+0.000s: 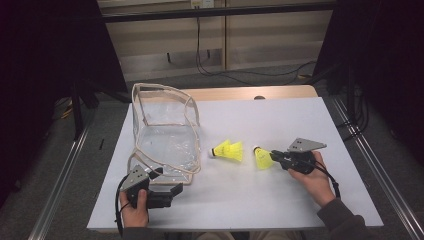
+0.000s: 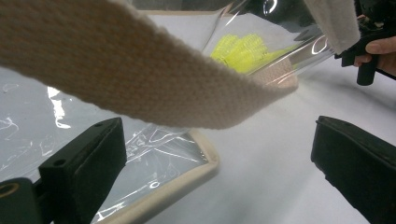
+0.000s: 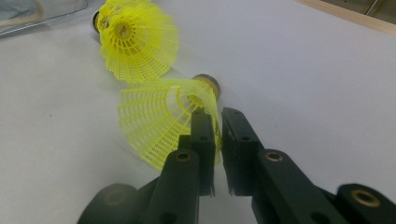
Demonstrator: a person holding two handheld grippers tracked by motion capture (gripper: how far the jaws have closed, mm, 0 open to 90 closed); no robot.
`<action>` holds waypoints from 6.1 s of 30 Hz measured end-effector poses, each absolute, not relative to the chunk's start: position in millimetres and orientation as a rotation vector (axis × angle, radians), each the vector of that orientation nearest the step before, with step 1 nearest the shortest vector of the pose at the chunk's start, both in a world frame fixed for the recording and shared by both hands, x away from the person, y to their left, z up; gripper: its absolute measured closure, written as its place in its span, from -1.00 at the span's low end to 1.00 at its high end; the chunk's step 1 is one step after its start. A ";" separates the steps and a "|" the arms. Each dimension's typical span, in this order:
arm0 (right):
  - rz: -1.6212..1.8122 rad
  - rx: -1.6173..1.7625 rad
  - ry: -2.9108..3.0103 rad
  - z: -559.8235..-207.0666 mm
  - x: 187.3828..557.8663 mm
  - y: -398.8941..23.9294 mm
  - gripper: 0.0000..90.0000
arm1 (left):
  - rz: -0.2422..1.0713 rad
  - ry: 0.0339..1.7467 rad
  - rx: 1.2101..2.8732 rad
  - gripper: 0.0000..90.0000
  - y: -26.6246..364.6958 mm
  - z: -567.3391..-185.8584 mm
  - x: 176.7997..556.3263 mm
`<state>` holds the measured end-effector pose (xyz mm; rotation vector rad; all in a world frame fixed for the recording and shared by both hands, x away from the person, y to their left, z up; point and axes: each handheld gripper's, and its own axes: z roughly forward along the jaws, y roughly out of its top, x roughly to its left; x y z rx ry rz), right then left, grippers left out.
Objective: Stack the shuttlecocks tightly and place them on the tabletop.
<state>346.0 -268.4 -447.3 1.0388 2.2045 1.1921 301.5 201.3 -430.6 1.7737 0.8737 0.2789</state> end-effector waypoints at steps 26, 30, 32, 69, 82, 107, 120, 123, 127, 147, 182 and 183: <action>1.224 1.099 2.146 -445.7 332.2 -273.8 0.38 | 0.284 0.875 1.775 -0.92 200.9 -429.9 301.2; 1.253 1.134 2.132 -446.7 328.3 -275.3 0.31 | 0.282 0.874 1.773 -0.93 200.5 -429.8 301.1; 1.261 1.144 2.124 -446.6 325.9 -274.9 0.27 | 0.282 0.873 1.773 -0.92 200.3 -429.7 301.1; 1.357 1.181 2.131 -438.9 304.3 -246.5 -0.53 | 0.279 0.866 1.770 -0.93 199.2 -428.9 301.3; 1.350 1.193 2.138 -442.6 307.2 -241.1 -0.55 | 0.287 0.872 1.766 -0.92 200.5 -429.2 301.3; 1.337 1.240 2.162 -449.7 320.3 -230.8 -0.70 | 0.285 0.874 1.776 -0.92 200.2 -429.7 301.6; 1.280 1.245 2.121 -450.5 328.1 -223.7 -0.44 | 0.284 0.872 1.763 -0.93 201.3 -428.8 301.2; 1.268 1.250 2.122 -451.6 329.8 -220.5 -0.40 | 0.286 0.876 1.762 -0.93 202.0 -428.4 301.1; 1.241 1.242 2.122 -452.6 332.0 -218.9 -0.34 | 0.283 0.876 1.759 -0.93 202.4 -428.5 301.0; 1.162 1.300 2.079 -454.5 341.0 -221.8 0.23 | 0.284 0.874 1.759 -0.93 201.5 -428.9 301.2; 1.270 1.211 2.141 -445.1 339.1 -236.6 1.00 | 0.282 0.869 1.763 -0.93 201.7 -428.2 301.2; 1.273 1.202 2.147 -444.4 338.8 -236.8 1.00 | 0.282 0.869 1.763 -0.92 201.7 -428.2 301.2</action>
